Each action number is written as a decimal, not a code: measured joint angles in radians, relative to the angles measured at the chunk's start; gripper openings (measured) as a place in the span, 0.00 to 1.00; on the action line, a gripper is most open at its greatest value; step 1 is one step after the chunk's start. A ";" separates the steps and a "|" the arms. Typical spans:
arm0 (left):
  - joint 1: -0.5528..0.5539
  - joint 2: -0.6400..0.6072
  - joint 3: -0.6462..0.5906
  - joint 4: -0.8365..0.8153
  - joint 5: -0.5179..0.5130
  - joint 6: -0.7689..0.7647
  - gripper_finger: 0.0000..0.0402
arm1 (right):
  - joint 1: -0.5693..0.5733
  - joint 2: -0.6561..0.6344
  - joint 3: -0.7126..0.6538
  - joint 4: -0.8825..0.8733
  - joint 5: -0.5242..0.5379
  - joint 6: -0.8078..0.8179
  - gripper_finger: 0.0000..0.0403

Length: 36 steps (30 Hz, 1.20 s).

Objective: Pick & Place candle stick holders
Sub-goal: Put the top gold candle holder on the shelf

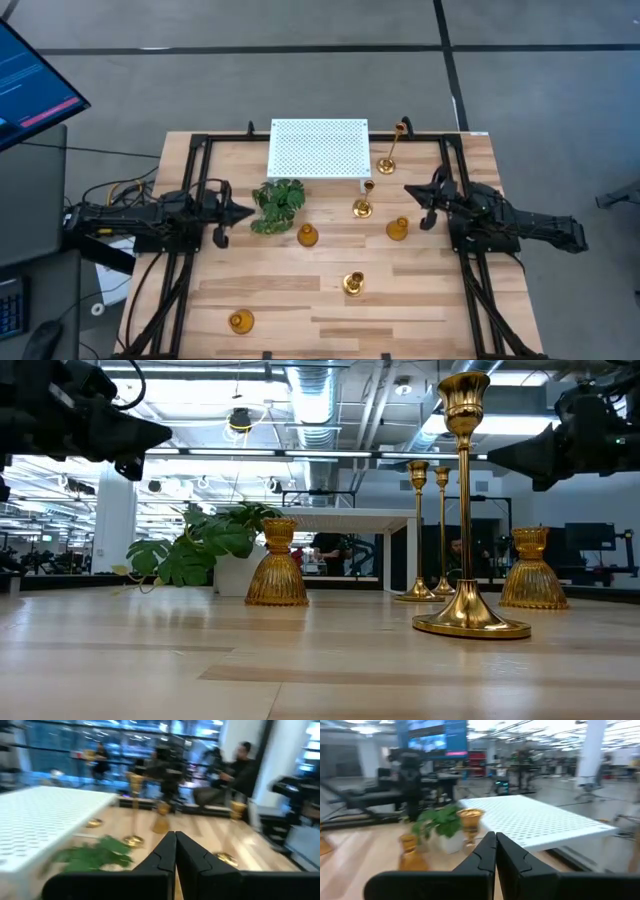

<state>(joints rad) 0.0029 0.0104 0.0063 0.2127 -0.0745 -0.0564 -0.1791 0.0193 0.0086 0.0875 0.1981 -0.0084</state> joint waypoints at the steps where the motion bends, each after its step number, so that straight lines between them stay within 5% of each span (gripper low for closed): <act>1: 0.000 0.000 0.000 0.000 -0.042 0.006 0.01 | 0.000 0.000 0.000 0.000 0.027 0.002 0.00; 5: 0.000 0.005 0.000 0.003 -0.156 0.055 0.01 | 0.000 0.000 0.000 0.001 0.110 0.043 0.00; 11: 0.000 0.036 0.000 0.037 -0.163 0.086 0.01 | 0.000 0.065 0.000 0.068 0.122 0.062 0.00; 27: 0.000 0.165 0.000 0.101 -0.165 0.086 0.01 | -0.038 0.560 0.000 0.483 0.327 0.025 0.00; 36: 0.000 0.199 0.000 0.137 -0.165 0.086 0.01 | -0.118 0.737 0.052 0.571 0.287 0.033 0.22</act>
<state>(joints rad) 0.0029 0.2099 0.0063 0.3495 -0.2393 0.0295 -0.2973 0.7567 0.0609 0.6583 0.4846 0.0248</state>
